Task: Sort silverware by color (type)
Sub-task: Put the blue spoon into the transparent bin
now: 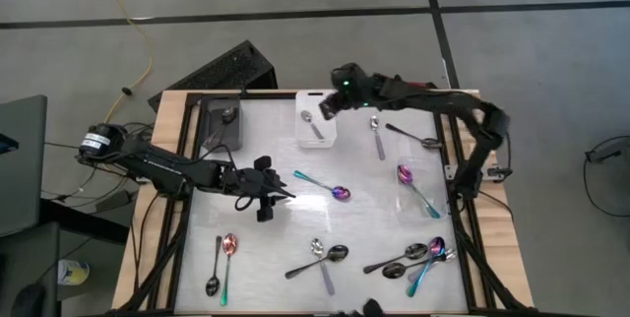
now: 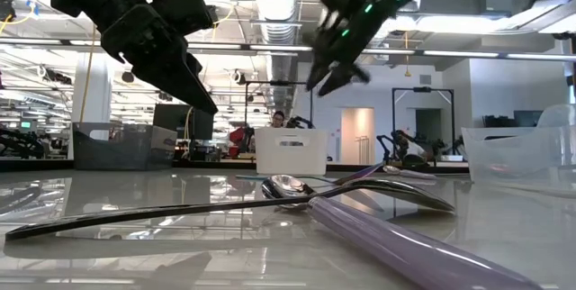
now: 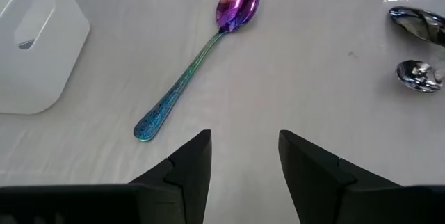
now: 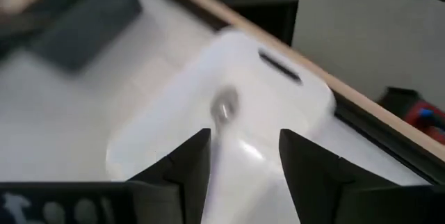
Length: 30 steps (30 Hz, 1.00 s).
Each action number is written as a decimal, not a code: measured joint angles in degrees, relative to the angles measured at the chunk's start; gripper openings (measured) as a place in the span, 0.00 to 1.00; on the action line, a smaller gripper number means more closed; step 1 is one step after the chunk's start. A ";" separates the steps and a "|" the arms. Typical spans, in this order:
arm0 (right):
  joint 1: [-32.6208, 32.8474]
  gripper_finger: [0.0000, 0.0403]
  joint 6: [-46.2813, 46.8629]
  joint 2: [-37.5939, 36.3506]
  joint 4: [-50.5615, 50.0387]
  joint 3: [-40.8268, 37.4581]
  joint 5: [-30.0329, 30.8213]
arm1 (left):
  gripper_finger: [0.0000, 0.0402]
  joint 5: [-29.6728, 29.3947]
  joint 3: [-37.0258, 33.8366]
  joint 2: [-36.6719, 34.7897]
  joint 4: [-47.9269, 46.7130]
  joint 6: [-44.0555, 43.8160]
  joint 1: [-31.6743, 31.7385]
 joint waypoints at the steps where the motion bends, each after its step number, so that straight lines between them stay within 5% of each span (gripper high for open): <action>1: 0.37 0.48 -1.73 -2.05 -3.83 0.02 -0.08 | 0.38 0.02 0.00 0.00 0.02 0.02 -0.04; 6: 3.80 0.47 -4.05 -10.54 -22.24 -2.12 0.02 | 0.38 -0.02 0.00 0.00 0.09 0.31 -0.30; 10: 8.56 0.46 1.60 -15.65 -27.25 -7.37 1.06 | 0.38 -0.48 0.02 0.00 0.43 0.67 -0.30; 19: 22.40 0.46 11.55 -21.92 -20.84 -21.00 2.01 | 0.38 -0.53 0.01 0.01 1.86 1.37 -0.30; 30: 34.19 0.46 14.05 -21.79 -8.51 -24.07 4.26 | 0.38 5.17 0.67 6.44 17.30 13.39 3.53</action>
